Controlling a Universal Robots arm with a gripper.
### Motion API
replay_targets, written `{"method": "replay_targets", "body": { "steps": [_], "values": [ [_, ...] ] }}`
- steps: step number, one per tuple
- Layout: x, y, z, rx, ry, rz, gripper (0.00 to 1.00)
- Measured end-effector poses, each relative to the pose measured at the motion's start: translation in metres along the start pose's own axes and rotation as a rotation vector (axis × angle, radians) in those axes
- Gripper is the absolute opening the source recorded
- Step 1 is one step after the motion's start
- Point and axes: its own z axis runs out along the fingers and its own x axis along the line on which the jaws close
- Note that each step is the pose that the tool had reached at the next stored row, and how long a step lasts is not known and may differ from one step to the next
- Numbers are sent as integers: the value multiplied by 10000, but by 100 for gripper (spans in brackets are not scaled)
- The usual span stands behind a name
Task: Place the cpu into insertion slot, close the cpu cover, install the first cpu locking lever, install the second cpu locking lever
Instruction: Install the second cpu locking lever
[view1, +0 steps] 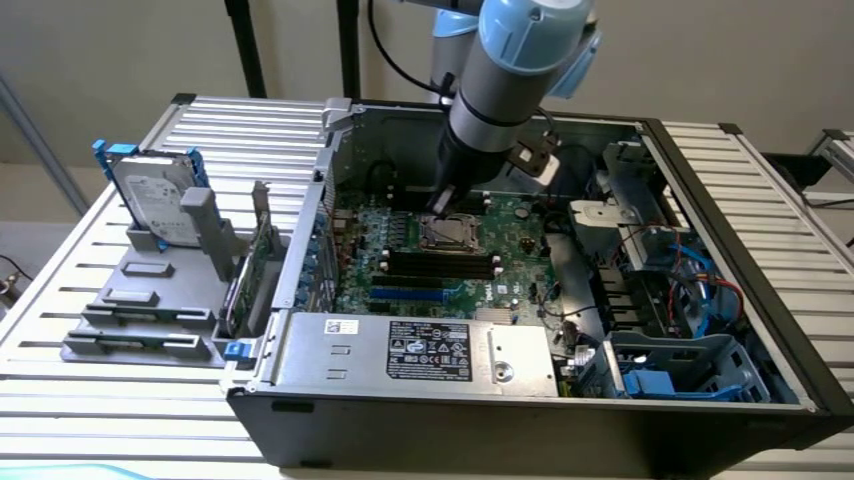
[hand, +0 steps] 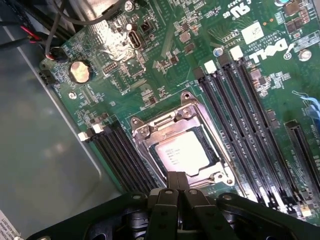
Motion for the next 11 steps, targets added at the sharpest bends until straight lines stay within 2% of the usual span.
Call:
{"method": "replay_targets", "body": {
  "steps": [11],
  "values": [
    [-183, -43, -137, -36, -37, 0, 11]
  ]
}}
